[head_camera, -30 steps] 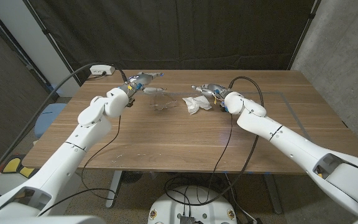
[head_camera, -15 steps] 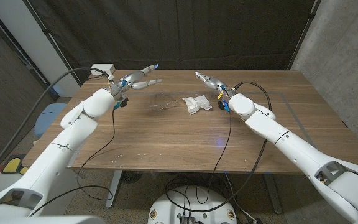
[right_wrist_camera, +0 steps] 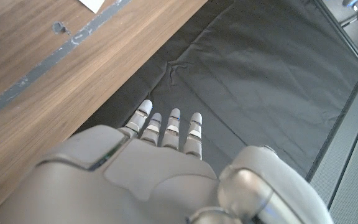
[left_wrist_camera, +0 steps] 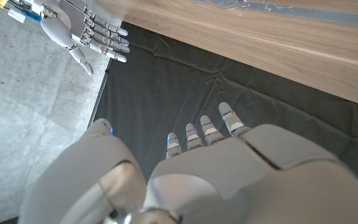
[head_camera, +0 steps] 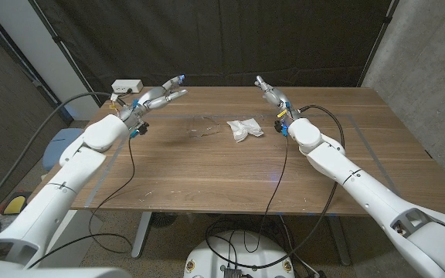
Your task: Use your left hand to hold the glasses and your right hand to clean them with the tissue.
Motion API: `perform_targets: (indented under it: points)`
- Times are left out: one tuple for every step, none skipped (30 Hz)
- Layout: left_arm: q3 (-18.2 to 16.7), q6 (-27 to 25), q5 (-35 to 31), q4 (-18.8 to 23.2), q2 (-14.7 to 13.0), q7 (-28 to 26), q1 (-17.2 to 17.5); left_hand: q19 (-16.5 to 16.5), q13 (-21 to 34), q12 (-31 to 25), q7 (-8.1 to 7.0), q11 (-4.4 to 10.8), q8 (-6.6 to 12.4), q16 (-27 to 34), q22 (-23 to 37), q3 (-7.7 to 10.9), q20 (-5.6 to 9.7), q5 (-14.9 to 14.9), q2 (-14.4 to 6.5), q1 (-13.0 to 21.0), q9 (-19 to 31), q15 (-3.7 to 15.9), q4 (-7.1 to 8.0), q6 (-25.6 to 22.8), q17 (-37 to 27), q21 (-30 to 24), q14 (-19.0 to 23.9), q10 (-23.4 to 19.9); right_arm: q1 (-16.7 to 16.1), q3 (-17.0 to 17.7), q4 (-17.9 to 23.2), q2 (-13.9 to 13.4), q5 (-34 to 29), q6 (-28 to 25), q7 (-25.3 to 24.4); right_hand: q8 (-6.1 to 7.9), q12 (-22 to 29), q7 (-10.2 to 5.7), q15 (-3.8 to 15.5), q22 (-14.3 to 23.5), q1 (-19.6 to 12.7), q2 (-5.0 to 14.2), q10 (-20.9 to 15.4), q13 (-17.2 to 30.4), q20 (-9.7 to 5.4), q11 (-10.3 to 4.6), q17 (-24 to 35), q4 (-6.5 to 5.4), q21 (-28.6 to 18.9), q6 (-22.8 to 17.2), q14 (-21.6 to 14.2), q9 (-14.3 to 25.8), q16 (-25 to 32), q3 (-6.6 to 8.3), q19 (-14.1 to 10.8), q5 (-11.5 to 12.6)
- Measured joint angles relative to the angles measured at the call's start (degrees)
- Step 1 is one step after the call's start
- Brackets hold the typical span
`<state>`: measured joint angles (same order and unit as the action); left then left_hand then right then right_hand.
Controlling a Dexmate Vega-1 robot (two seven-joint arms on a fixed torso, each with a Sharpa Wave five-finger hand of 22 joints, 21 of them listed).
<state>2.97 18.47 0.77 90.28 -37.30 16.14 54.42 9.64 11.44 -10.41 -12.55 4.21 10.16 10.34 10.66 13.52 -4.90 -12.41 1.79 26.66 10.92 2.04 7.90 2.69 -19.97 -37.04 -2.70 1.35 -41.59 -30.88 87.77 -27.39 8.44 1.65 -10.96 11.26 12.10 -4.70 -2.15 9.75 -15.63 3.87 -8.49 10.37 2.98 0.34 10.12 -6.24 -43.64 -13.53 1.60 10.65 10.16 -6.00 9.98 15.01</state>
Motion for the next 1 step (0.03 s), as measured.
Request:
perform_targets:
  points:
    - [-0.1, 0.1, 0.4, -0.1, -0.2, 0.0, 0.3, 0.0, 0.0, 0.0, 0.00, 0.00, 0.00, 0.0, 0.0, 0.00, 0.00, 0.0, 0.0, 0.0, -0.1, 0.00, 0.00, 0.0, 0.0, 0.0, 0.0, 0.0, -0.3, 0.2, 0.1, 0.0, 0.5, 0.2, -0.4, 0.00, 0.0, 0.00, 0.00, 0.0, 0.0, 0.00, -0.1, 0.0, 0.00, -0.07, 0.0, 0.00, 0.1, 0.0, 0.0, 0.0, 0.0, 0.00, 0.0, 0.0]
